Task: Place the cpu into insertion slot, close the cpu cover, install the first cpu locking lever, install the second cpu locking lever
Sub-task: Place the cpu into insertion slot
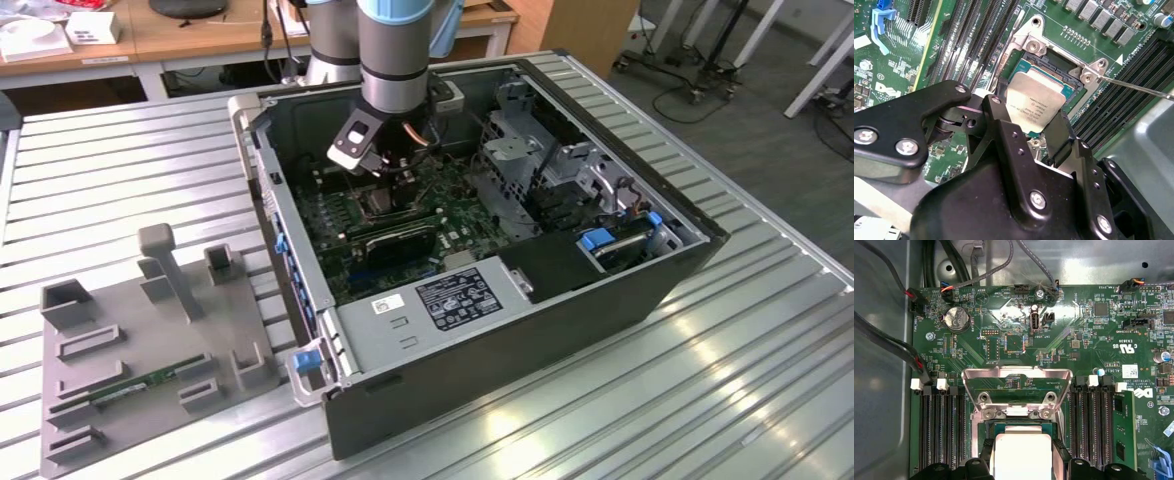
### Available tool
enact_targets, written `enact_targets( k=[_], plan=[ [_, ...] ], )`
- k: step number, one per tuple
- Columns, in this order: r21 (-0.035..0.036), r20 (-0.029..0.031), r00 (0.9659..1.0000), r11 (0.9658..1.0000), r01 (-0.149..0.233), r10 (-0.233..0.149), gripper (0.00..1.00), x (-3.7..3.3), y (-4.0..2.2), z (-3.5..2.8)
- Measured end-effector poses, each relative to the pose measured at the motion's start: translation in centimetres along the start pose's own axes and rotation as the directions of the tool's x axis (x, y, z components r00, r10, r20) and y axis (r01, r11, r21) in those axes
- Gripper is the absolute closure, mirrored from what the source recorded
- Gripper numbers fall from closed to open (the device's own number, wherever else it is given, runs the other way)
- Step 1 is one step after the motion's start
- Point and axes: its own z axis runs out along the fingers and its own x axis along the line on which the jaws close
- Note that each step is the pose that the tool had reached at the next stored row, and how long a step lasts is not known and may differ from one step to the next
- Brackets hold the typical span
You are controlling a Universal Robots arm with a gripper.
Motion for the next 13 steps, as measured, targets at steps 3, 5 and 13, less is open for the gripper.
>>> enact_targets(
  k=[3, 5, 13],
  plan=[
    [-0.0001, -0.0001, 1.0, 1.0, 0.001, -0.001, 0.46, 0.04, 0.0, 0.01],
    [0.0001, -0.0005, 1.0, 1.0, 0.003, -0.003, 0.46, 0.05, 0.0, 0.0],
    [0.0009, -0.0051, 0.9996, 0.9996, 0.029, -0.029, 0.46, 0.16, -0.02, 0.01]
  ],
)
